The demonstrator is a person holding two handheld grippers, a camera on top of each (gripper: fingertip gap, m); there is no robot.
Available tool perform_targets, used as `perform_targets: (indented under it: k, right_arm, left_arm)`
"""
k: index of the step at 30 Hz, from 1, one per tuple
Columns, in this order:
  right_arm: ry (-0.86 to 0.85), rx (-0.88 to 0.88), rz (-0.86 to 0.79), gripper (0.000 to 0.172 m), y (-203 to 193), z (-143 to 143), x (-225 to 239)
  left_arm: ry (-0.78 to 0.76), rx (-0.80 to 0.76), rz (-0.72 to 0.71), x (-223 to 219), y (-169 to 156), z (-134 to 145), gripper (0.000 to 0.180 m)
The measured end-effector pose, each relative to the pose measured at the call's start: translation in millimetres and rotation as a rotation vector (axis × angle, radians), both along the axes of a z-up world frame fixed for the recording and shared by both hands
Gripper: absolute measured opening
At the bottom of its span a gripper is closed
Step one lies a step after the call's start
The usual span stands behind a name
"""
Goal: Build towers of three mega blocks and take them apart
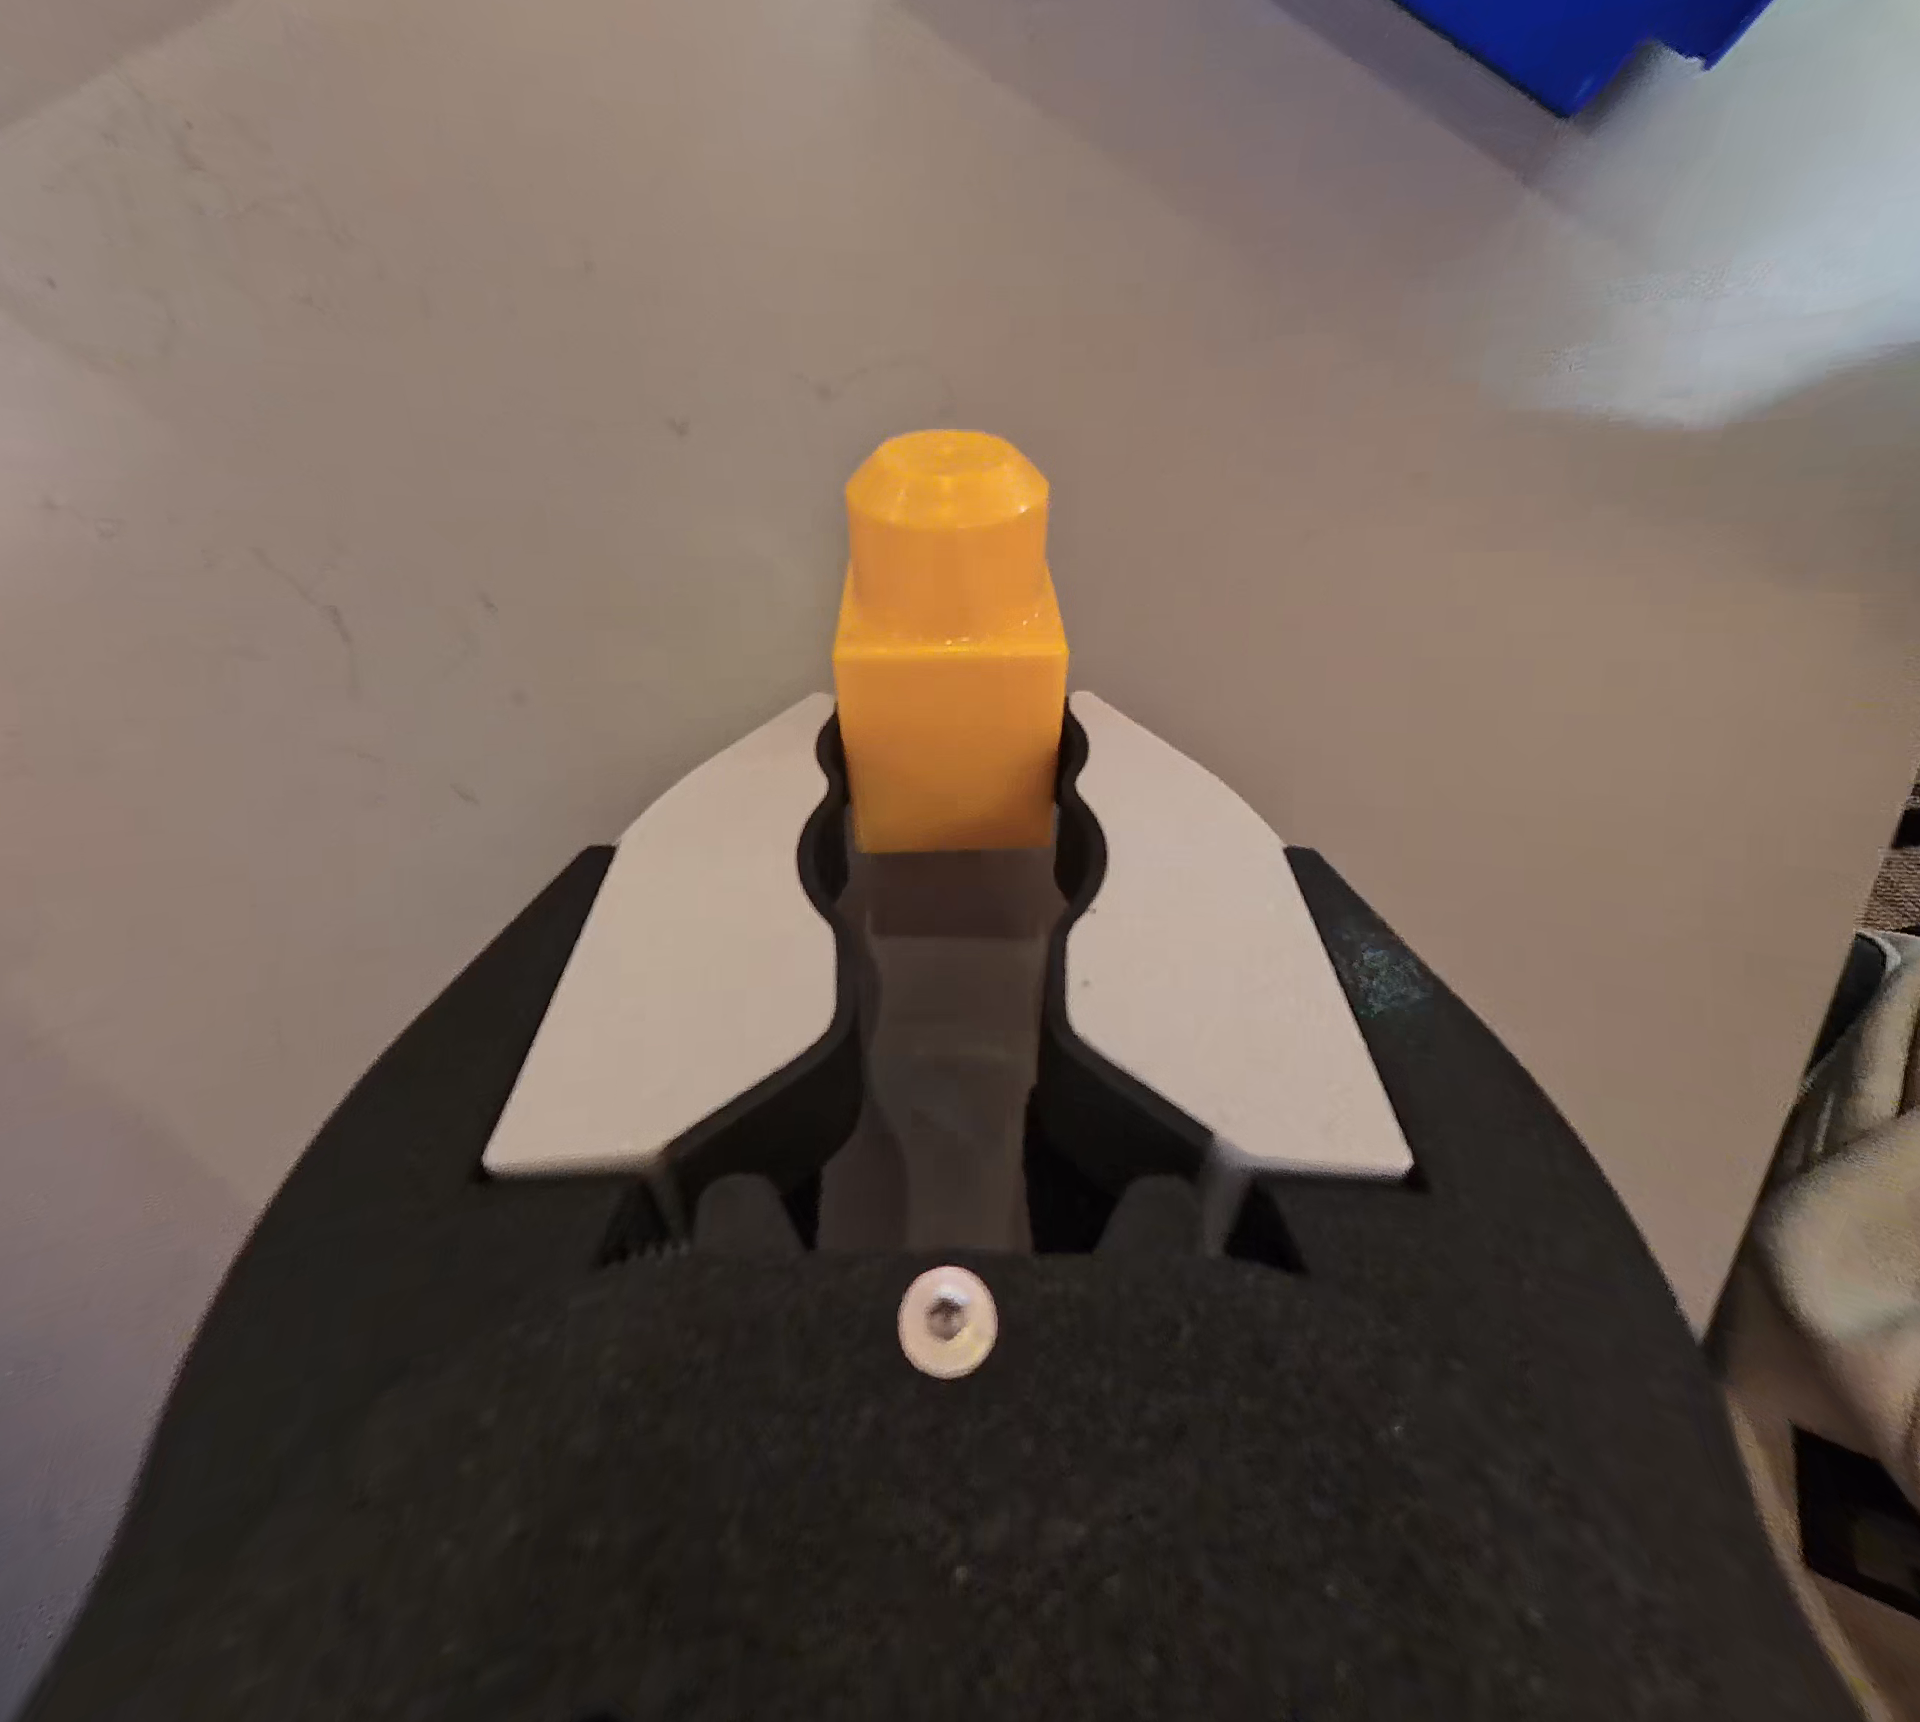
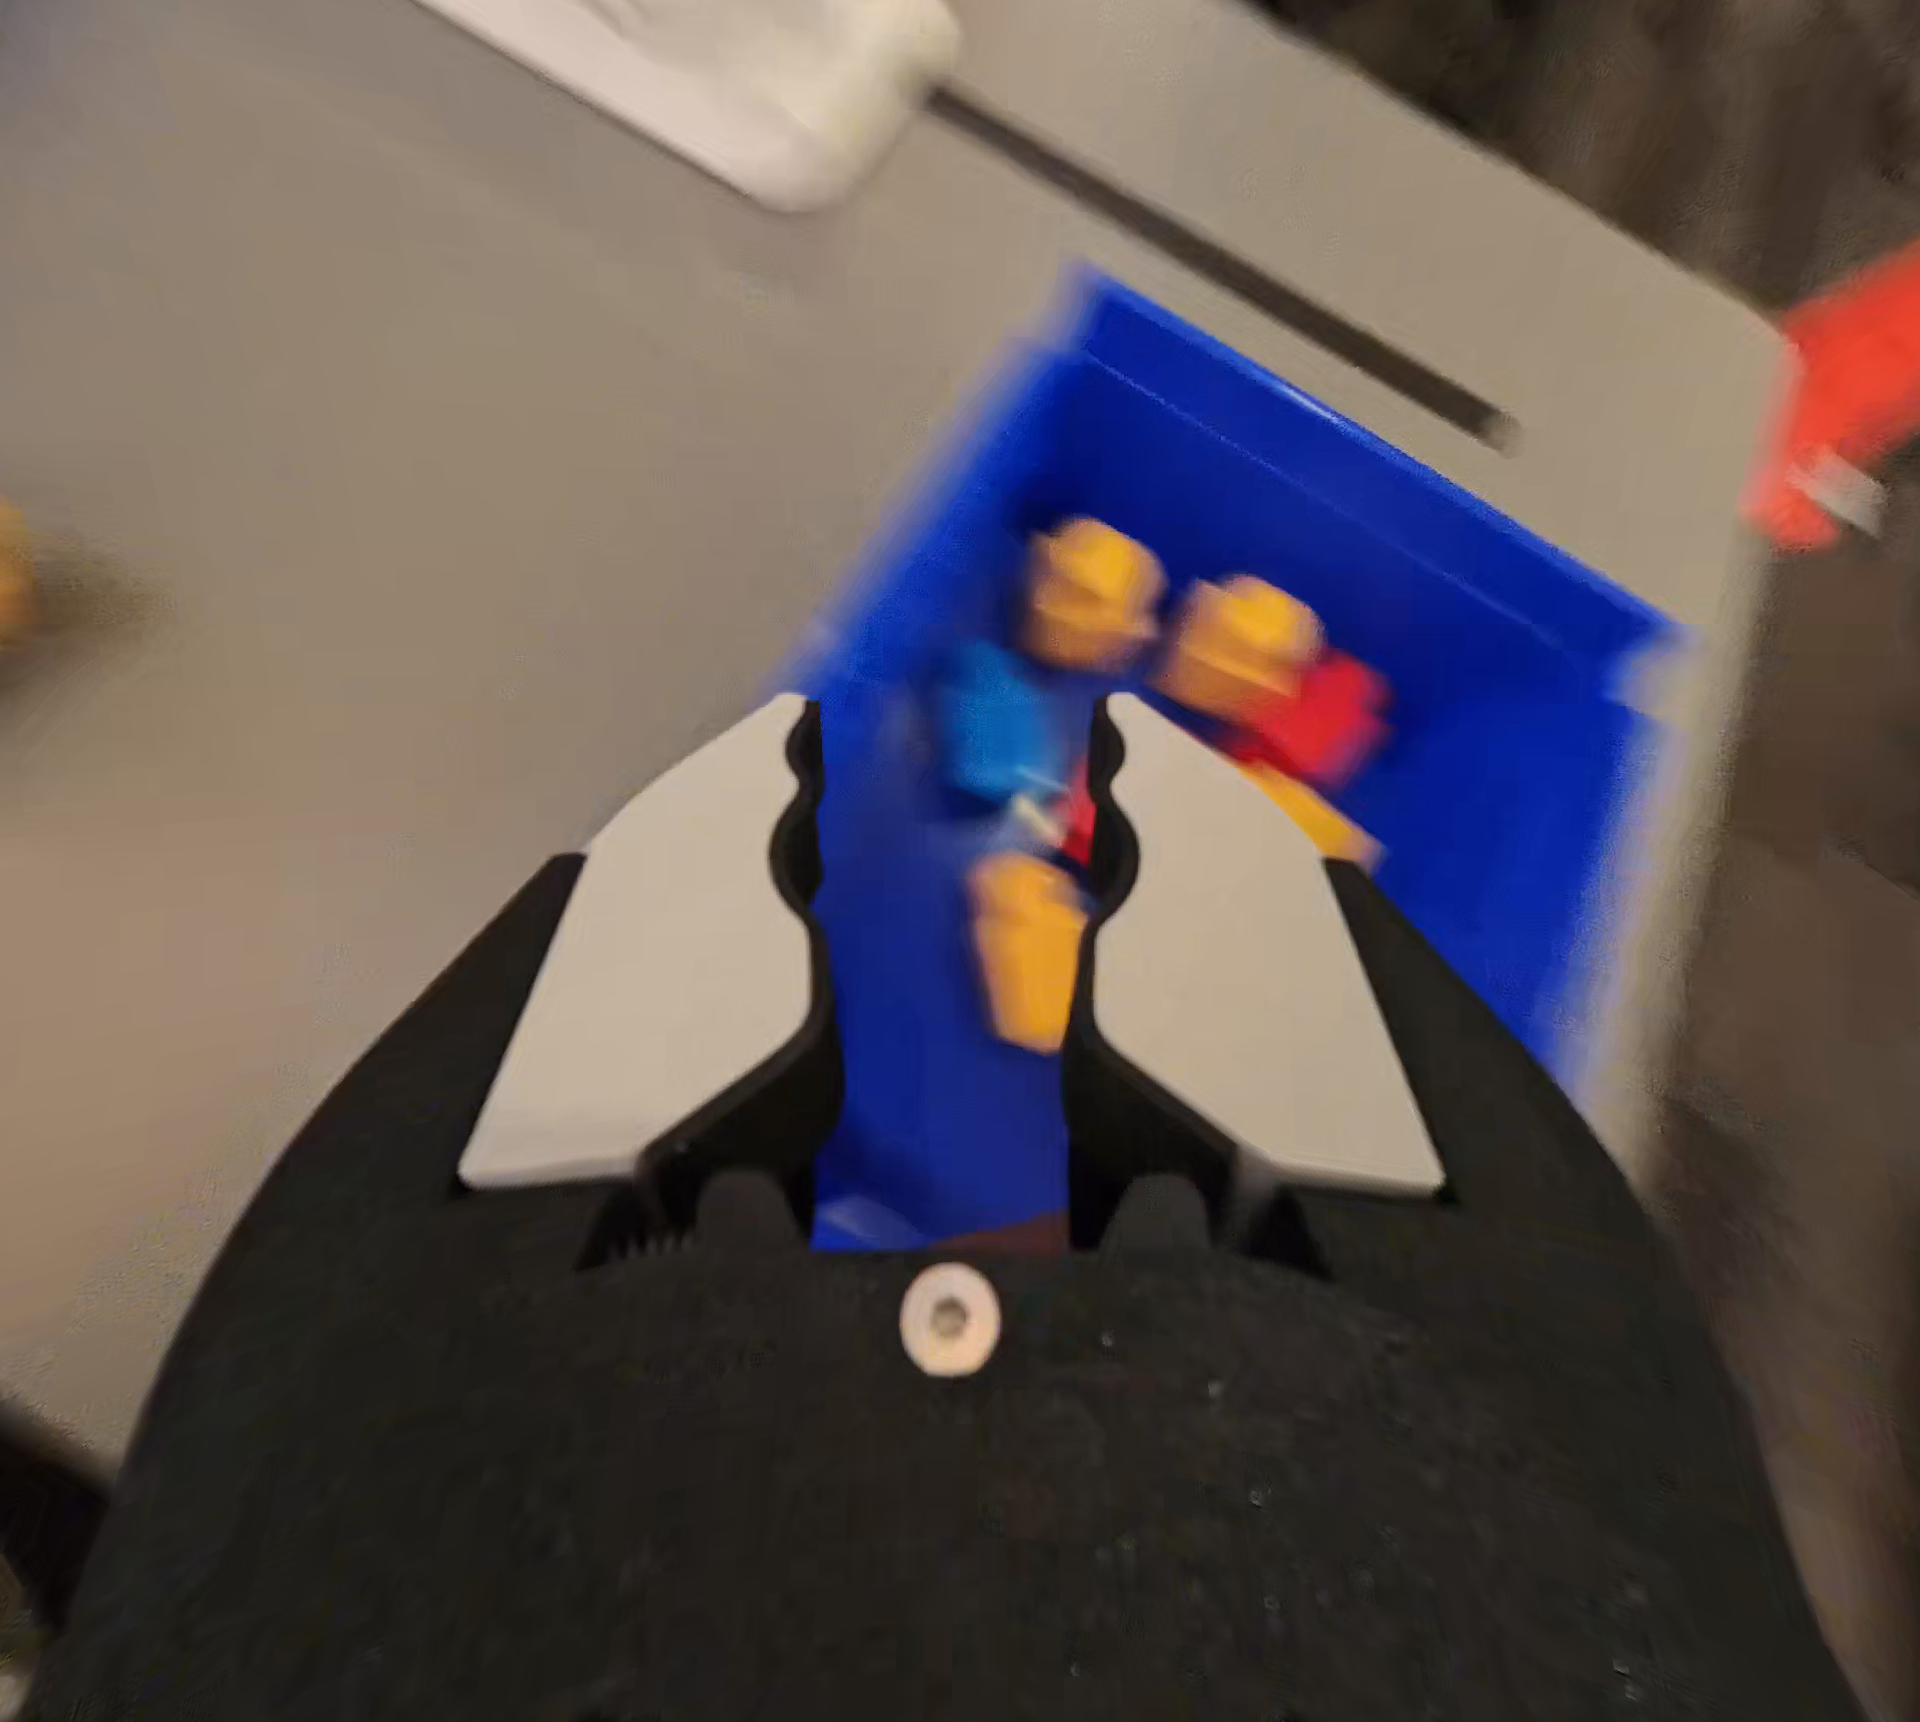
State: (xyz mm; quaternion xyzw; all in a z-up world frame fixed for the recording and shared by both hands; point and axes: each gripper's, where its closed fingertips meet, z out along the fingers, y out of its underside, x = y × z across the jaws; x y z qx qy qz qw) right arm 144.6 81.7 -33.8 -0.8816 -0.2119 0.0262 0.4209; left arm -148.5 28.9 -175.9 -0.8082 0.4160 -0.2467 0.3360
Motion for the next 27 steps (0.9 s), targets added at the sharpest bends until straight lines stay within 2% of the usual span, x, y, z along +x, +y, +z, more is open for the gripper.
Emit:
perform_targets:
  k: [1, 4, 6, 8, 11, 14, 16, 18, 21, 23, 27]
  right_arm:
    - [0.158, 0.075, 0.115, 0.048, -23, 7, -43]
    - [0.501, 0.156, 0.355, 0.039, -88, 0, -137]
    - [0.617, 0.109, 0.426, 0.039, -116, -18, -174]
    - [0.666, 0.067, 0.466, 0.040, -133, -31, -193]
    - [0.700, 0.047, 0.479, 0.040, -143, -38, -195]
    - [0.815, 0.043, 0.468, 0.039, -149, -33, -187]
    - [0.882, 0.021, 0.476, 0.038, -157, -33, -182]
    - [0.880, -0.012, 0.470, 0.039, -161, -41, -175]
    - [0.854, -0.010, 0.438, 0.039, -161, -49, -164]
    - [0.862, -0.010, 0.431, 0.039, -162, -49, -161]
    - [0.733, 0.012, 0.394, 0.041, -156, -63, -158]
  left_arm:
    - [0.007, -0.005, -0.001, 1, 2, -1, 0.037]
    - [0.058, -0.045, -0.001, 4, 9, -5, 0.037]
    - [0.111, -0.070, -0.001, 6, 15, -6, 0.037]
    - [0.228, -0.077, -0.006, 6, 25, -10, 0.037]
    - [0.451, -0.120, -0.091, 5, 36, -12, 0.036]
    - [0.665, -0.174, -0.169, -3, 49, -12, 0.036]
    - [0.760, -0.211, -0.224, -6, 54, -14, 0.037]
    - [0.823, -0.213, -0.248, -8, 60, -15, 0.037]
    - [0.850, -0.222, -0.265, -6, 63, -18, 0.037]
    - [0.839, -0.225, -0.264, -4, 62, -19, 0.045]
    - [0.718, -0.194, -0.240, -8, 54, -1, 0.063]
